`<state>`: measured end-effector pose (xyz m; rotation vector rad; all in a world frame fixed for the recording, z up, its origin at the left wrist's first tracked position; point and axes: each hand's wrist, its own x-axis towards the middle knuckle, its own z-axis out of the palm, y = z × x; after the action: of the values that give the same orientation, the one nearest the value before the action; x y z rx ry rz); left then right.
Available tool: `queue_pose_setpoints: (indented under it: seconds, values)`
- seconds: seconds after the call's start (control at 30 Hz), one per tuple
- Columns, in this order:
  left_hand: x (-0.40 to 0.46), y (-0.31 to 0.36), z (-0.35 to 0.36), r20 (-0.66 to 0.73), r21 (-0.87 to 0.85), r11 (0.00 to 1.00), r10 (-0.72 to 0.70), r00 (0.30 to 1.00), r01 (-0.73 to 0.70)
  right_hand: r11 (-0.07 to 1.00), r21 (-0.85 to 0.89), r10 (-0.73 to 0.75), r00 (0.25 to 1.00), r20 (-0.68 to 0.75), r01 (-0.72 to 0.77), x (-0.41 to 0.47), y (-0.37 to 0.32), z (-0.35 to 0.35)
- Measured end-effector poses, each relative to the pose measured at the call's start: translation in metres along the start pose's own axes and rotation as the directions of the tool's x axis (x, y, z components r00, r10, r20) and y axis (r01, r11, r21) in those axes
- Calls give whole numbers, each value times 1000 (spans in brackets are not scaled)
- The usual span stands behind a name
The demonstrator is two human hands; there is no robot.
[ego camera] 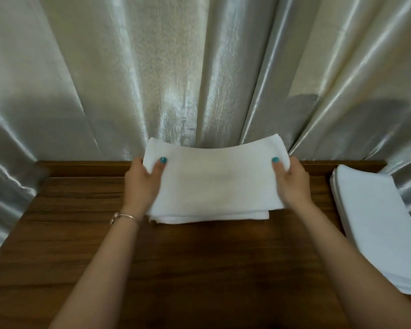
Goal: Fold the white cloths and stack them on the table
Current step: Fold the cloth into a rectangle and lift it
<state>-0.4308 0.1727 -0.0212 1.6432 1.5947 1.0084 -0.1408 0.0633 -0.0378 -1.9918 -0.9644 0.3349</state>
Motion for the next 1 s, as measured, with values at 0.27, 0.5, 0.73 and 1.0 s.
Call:
queue_pose_setpoints:
  seconds: [0.27, 0.5, 0.73, 1.0]
  values:
    - [55, -86, 70, 137, 260, 960, -138, 981, 99, 930, -328, 232, 956, 181, -163, 53, 61, 77]
    - [53, -125, 97, 63, 406, 913, -62, 996, 31, 885, -446, 205, 973, 111, -135, 45, 86, 102]
    - [56, -121, 100, -19, 732, 680, 70, 997, -33, 639, -749, 197, 978, -62, -176, 36, 77, 113]
    - [14, -71, 158, 406, 608, 676, 187, 895, -417, 687, -558, -215, 864, 456, 465, 8, 44, 165]
